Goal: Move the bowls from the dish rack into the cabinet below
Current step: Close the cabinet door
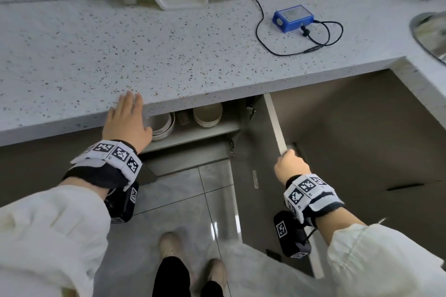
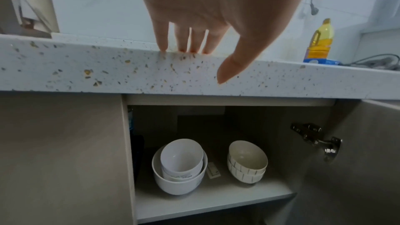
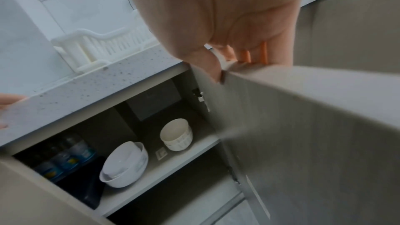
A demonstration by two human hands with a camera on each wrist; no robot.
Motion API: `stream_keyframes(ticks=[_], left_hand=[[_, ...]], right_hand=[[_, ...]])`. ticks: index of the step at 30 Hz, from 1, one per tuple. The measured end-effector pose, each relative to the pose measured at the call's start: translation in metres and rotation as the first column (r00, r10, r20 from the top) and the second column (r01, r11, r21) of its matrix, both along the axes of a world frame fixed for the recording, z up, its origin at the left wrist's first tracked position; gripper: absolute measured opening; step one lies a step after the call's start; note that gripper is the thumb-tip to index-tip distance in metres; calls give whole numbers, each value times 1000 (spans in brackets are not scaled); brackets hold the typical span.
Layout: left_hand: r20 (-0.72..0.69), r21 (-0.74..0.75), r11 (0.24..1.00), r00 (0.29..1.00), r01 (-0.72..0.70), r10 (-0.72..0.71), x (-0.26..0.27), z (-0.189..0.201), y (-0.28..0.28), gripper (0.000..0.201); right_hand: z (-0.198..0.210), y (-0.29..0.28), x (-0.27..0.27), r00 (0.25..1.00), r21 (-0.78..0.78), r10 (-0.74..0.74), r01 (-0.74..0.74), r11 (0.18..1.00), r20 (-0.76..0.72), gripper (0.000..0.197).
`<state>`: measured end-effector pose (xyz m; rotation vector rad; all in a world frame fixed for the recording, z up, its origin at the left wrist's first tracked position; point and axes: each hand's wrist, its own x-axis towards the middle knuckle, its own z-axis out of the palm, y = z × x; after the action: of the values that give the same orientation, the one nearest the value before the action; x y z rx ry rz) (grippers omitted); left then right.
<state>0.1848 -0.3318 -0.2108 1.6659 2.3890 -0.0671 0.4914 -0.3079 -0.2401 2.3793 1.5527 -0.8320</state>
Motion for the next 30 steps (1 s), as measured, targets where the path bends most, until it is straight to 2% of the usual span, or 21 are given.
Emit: stream_keyframes(ticks=[3,6,8,10,13,18,24,27,30], left_hand=[[47,-2,1000,999,8,-8,-2,3,0,74],[100,0,999,994,35,-35,-6,5,-3,73],[166,7,999,985,48,-49,-12,7,-6,70],[224,24,999,974,27,-32,-19,9,-9,63],[226,37,998,973,-60,50,-43,8,-12,55],[160,-57,997,985,-55,64,-88,0,-14,60],[120,-37,999,993,-11,16,-103,-11,-9,69],[127,2,1000,992,-11,11,-104,-16,-10,69],[133,18,1000,991,-7,5,-105,-18,-9,69]], right_hand=[[2,0,-23,997,-60,23,-27,998,-68,40],[4,2,-46,971,-112,-20,-7,994,-238,44],[4,1,-62,893,-158,-101,33,987,-439,39],[2,-1,-80,813,-221,-136,10,975,-566,40],[-4,-1,-112,738,-260,-124,-73,963,-663,62],[-9,9,-177,609,-231,-155,-48,972,-778,51],[-23,29,-228,657,-215,-158,-5,977,-737,57],[-33,40,-244,664,-211,-158,0,977,-731,70],[-45,41,-255,650,-208,-192,54,977,-735,72]])
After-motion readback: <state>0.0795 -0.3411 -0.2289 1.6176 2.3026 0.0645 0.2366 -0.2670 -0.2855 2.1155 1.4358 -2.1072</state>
